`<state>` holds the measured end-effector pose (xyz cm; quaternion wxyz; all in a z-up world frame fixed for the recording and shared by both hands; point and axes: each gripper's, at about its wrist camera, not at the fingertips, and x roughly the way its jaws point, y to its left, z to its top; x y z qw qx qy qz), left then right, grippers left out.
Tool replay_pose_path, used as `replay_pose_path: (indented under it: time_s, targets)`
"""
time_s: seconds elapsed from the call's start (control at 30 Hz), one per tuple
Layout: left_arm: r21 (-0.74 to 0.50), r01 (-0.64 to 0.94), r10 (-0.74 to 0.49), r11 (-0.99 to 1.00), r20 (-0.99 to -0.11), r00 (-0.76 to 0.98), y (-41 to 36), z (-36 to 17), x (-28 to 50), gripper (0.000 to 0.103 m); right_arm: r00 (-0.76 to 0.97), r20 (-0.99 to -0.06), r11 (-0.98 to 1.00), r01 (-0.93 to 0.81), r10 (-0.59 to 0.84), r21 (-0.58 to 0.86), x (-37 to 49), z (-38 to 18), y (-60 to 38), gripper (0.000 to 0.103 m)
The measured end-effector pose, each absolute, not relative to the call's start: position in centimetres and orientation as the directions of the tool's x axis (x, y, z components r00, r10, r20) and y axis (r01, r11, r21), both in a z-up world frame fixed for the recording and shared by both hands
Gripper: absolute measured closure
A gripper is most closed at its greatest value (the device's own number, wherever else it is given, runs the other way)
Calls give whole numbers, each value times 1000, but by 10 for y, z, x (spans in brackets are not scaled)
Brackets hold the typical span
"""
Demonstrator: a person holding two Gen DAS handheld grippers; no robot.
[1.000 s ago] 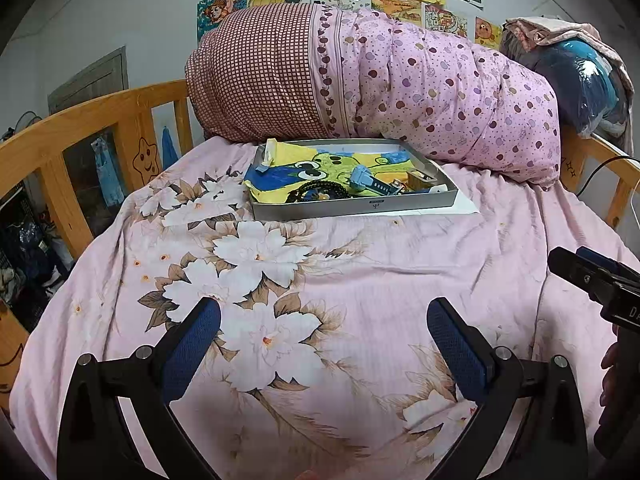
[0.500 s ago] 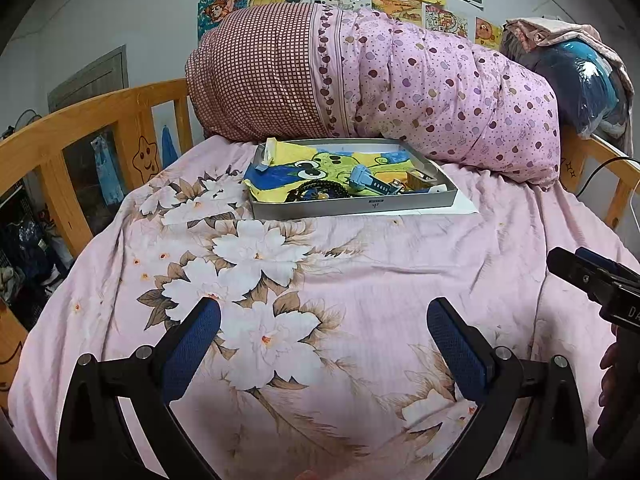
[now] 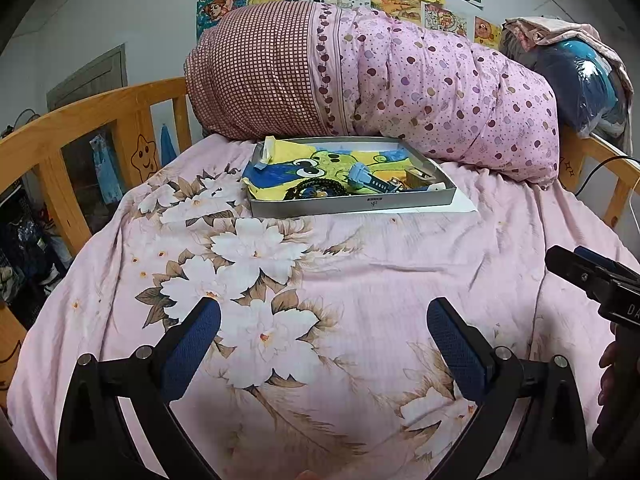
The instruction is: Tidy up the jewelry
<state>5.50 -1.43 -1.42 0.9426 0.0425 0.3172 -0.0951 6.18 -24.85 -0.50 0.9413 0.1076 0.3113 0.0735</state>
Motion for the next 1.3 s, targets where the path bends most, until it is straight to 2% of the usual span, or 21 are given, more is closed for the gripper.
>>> replay_pose_path:
  time_s: [0.87, 1.03, 1.3]
  targets:
    - [6, 198, -153, 980, -615, 773, -20, -15, 50, 2, 793, -573, 966, -72, 206, 248, 59, -7, -246, 0]
    - [39, 143, -90, 989, -613, 785, -26, -17, 43, 2, 793, -573, 966, -71, 206, 249, 60, -7, -247, 0]
    - [49, 127, -72, 991, -605, 793, -20, -17, 45, 2, 790, -577, 966, -71, 206, 247, 59, -8, -244, 0]
